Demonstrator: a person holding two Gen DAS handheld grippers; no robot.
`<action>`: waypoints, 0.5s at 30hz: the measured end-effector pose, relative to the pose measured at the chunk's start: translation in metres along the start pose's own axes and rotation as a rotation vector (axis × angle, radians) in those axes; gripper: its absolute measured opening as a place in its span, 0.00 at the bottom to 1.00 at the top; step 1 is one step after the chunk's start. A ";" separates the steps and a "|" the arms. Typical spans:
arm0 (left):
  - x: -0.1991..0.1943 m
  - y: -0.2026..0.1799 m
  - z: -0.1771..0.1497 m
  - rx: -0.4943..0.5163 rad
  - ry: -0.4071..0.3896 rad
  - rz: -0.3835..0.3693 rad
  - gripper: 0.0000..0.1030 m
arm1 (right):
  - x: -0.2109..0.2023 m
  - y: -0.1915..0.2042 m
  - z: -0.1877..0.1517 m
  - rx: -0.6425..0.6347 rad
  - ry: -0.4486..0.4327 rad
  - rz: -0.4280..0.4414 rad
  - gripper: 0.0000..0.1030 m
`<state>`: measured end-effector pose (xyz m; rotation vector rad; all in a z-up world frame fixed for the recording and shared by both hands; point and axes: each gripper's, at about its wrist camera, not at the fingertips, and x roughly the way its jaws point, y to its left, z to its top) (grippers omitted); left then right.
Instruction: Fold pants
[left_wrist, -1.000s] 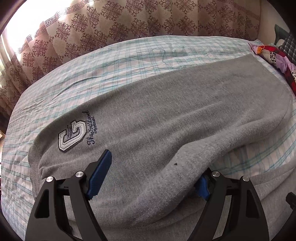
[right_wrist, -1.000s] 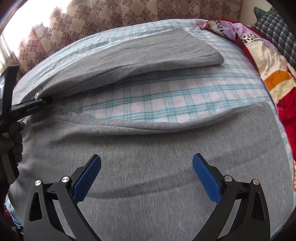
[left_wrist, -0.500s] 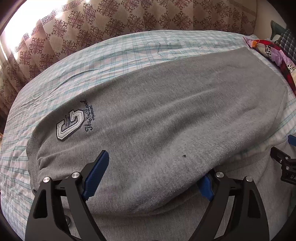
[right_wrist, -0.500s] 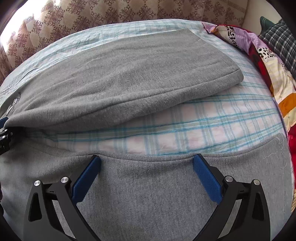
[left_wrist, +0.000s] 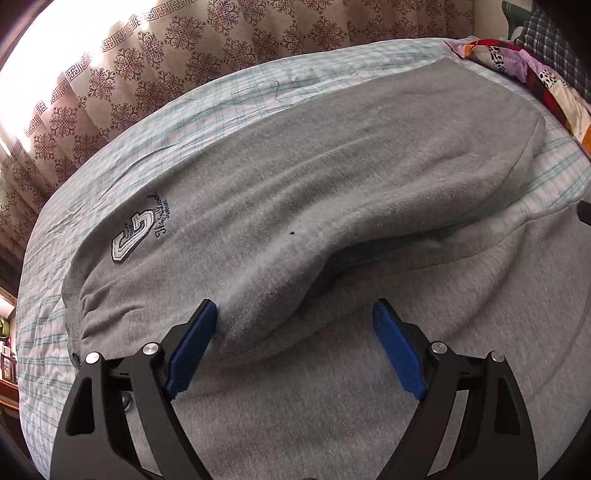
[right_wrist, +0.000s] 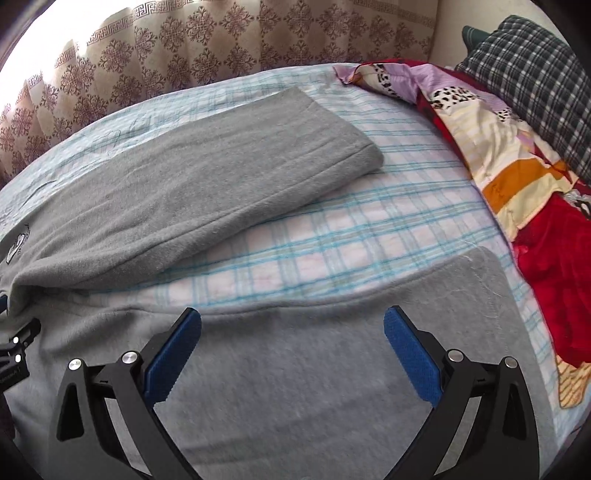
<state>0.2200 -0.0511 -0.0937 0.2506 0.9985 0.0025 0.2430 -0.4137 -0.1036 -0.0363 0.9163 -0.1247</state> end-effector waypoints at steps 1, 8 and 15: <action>0.003 -0.002 0.004 0.005 0.000 0.007 0.85 | -0.004 -0.008 -0.005 -0.019 -0.004 -0.036 0.95; 0.031 0.002 0.016 -0.026 0.027 0.061 0.95 | 0.001 -0.079 -0.055 -0.058 0.072 -0.114 0.95; 0.032 0.002 0.014 -0.036 0.022 0.065 0.95 | -0.001 -0.089 -0.067 -0.100 0.030 -0.067 0.95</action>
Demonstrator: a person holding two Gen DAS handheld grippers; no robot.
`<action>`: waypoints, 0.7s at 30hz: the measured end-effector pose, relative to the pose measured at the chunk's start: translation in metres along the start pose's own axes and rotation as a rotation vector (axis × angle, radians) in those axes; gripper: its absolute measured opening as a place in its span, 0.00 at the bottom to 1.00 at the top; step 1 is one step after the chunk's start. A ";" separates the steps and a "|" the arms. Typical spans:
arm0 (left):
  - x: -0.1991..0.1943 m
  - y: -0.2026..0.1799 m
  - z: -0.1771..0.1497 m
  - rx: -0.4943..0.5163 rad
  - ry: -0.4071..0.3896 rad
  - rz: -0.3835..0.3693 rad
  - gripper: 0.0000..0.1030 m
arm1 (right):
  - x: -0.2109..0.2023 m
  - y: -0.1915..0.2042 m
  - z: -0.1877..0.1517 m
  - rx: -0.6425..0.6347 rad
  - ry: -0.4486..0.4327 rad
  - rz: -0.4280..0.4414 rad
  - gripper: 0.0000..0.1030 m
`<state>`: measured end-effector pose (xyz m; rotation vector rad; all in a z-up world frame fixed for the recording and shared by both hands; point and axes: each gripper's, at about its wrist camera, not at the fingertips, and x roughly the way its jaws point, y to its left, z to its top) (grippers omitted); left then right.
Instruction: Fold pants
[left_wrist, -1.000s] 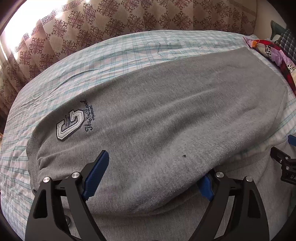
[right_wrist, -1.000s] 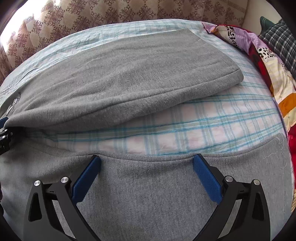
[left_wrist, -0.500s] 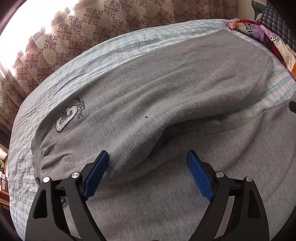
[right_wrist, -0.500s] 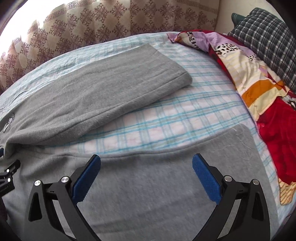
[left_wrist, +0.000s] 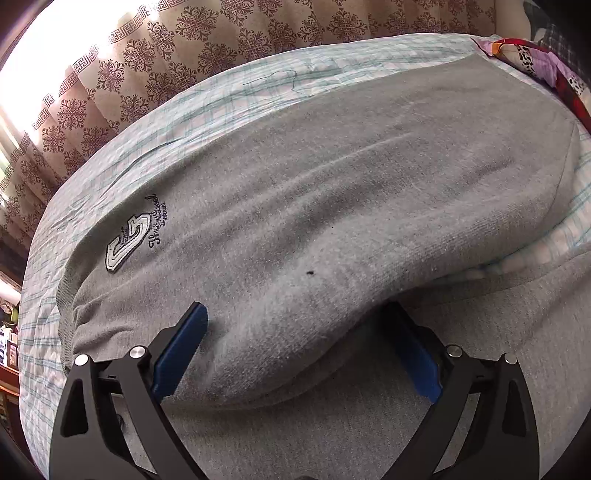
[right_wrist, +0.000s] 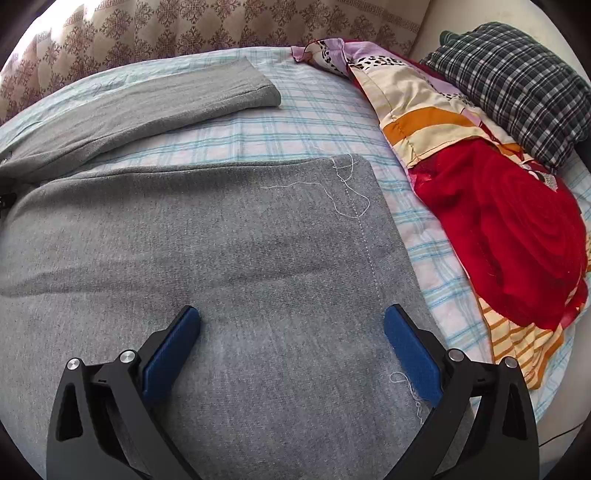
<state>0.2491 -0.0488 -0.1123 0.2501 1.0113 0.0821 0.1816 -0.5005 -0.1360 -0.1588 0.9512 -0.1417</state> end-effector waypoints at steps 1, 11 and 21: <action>-0.002 0.000 0.000 0.003 0.002 -0.002 0.95 | 0.000 -0.001 0.001 0.002 0.005 0.006 0.95; -0.047 0.001 -0.025 0.076 -0.018 -0.095 0.95 | -0.044 0.032 -0.003 -0.001 -0.018 0.054 0.95; -0.079 0.004 -0.074 0.110 0.000 -0.145 0.95 | -0.072 0.114 -0.028 -0.117 0.061 0.296 0.95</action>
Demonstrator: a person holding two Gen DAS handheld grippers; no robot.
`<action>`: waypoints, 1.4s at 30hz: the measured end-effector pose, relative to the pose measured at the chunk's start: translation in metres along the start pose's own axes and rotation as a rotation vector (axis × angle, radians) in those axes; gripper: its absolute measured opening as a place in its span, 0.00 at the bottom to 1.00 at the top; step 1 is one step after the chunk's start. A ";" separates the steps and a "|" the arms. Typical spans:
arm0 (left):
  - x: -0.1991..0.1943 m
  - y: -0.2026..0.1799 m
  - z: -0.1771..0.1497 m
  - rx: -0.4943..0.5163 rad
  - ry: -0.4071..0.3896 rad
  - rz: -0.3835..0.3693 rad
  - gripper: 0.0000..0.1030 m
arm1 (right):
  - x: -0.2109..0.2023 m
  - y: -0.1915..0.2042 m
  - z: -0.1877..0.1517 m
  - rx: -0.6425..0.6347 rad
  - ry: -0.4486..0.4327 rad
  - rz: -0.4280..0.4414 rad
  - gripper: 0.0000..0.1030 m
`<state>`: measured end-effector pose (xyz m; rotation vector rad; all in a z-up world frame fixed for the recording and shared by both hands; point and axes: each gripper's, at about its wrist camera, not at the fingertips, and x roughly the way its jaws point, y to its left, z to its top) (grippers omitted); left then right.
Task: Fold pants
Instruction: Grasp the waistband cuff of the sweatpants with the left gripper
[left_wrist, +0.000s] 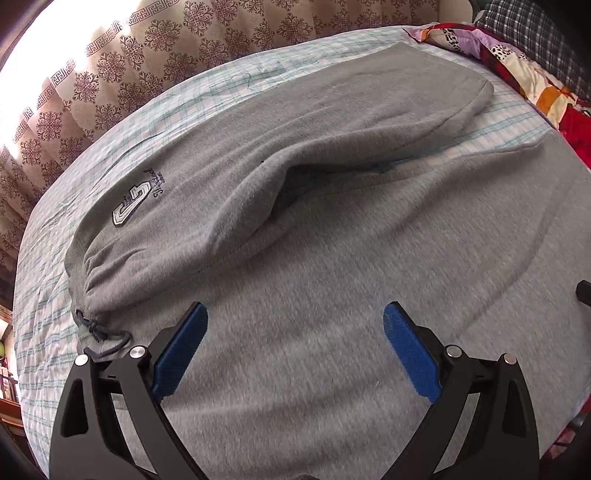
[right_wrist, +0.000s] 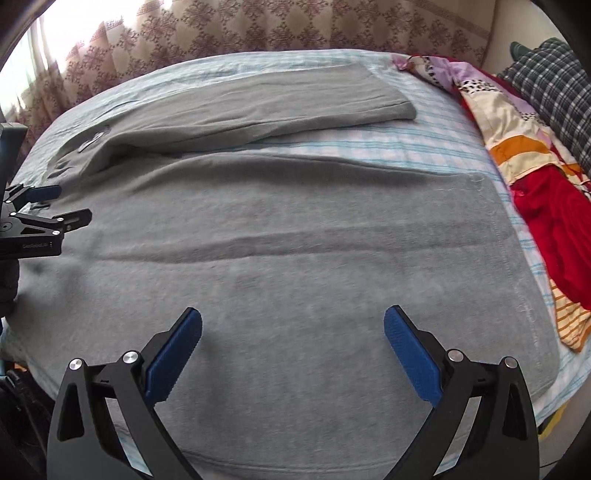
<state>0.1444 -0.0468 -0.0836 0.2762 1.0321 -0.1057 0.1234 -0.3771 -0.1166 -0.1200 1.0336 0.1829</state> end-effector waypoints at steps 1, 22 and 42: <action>-0.003 0.001 -0.004 0.000 0.002 -0.002 0.95 | 0.001 0.008 -0.002 -0.014 0.006 0.007 0.95; -0.005 0.034 -0.043 -0.142 0.082 -0.095 0.95 | 0.004 0.024 0.000 -0.027 0.096 0.010 0.95; 0.007 0.207 -0.005 -0.438 0.030 0.073 0.95 | 0.012 0.110 0.115 -0.052 -0.116 0.153 0.95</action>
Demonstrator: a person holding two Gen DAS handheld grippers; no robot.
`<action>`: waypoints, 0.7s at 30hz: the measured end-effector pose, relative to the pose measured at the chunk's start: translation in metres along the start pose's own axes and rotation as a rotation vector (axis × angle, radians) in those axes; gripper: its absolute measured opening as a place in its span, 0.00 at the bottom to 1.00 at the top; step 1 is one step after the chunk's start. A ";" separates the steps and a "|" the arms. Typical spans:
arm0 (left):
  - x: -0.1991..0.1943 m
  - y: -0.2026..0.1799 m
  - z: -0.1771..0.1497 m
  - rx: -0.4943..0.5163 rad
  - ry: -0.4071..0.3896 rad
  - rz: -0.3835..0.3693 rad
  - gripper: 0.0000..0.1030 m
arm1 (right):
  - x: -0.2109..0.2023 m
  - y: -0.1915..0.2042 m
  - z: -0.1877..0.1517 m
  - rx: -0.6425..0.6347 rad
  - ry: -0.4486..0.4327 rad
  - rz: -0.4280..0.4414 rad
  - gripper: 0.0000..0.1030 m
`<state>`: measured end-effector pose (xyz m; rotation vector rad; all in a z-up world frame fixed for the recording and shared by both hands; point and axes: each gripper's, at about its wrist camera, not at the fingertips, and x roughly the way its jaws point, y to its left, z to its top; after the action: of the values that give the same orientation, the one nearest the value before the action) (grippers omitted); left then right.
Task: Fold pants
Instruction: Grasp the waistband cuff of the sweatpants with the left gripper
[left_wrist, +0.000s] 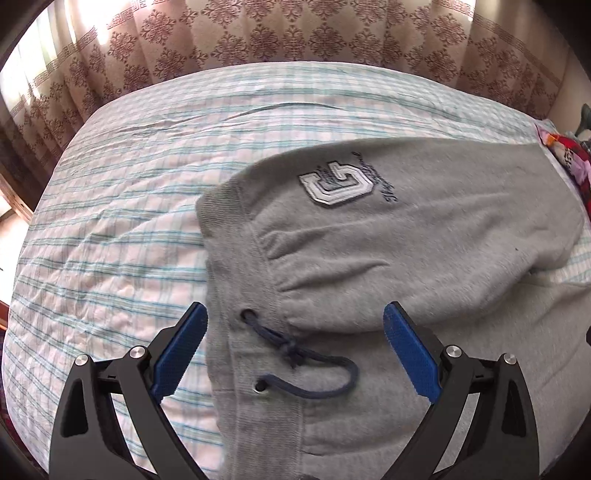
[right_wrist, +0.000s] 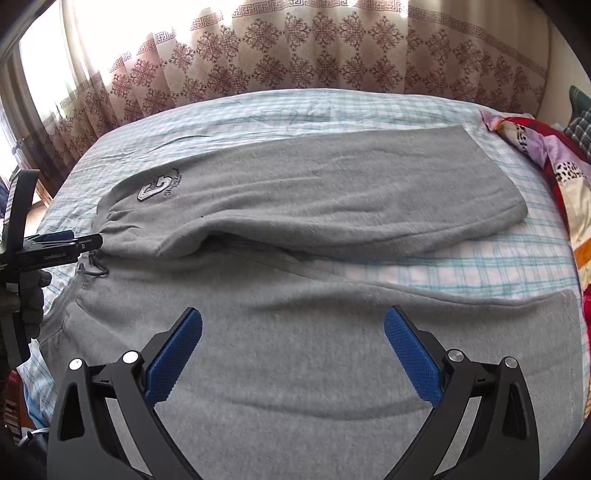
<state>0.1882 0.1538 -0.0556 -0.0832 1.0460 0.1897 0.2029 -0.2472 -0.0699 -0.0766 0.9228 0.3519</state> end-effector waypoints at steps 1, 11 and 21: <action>0.003 0.008 0.005 -0.014 -0.002 0.004 0.95 | 0.002 0.006 0.003 -0.003 0.000 0.007 0.95; 0.047 0.066 0.054 -0.082 -0.059 0.007 0.95 | 0.027 0.045 0.027 -0.029 0.008 0.059 0.95; 0.096 0.073 0.080 -0.036 -0.040 -0.145 0.72 | 0.047 0.056 0.032 -0.027 0.051 0.077 0.95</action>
<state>0.2890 0.2495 -0.0968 -0.1863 0.9925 0.0786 0.2346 -0.1754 -0.0832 -0.0757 0.9729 0.4353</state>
